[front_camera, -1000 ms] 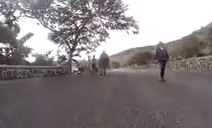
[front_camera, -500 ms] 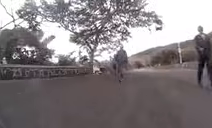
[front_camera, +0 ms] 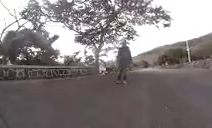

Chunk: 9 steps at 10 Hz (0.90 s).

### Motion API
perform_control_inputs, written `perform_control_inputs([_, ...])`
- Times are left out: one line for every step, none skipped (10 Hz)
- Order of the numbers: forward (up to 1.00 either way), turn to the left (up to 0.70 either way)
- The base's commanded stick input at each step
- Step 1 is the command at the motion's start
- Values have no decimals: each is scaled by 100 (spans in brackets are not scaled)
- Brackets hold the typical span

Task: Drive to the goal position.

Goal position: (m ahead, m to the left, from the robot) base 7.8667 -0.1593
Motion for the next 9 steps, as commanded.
perform_control_inputs([70, 0])
perform_control_inputs([70, 0])
perform_control_inputs([70, 0])
perform_control_inputs([70, 0])
perform_control_inputs([70, -8])
perform_control_inputs([70, -19])
perform_control_inputs([70, -27])
perform_control_inputs([70, -27])
perform_control_inputs([70, -27])
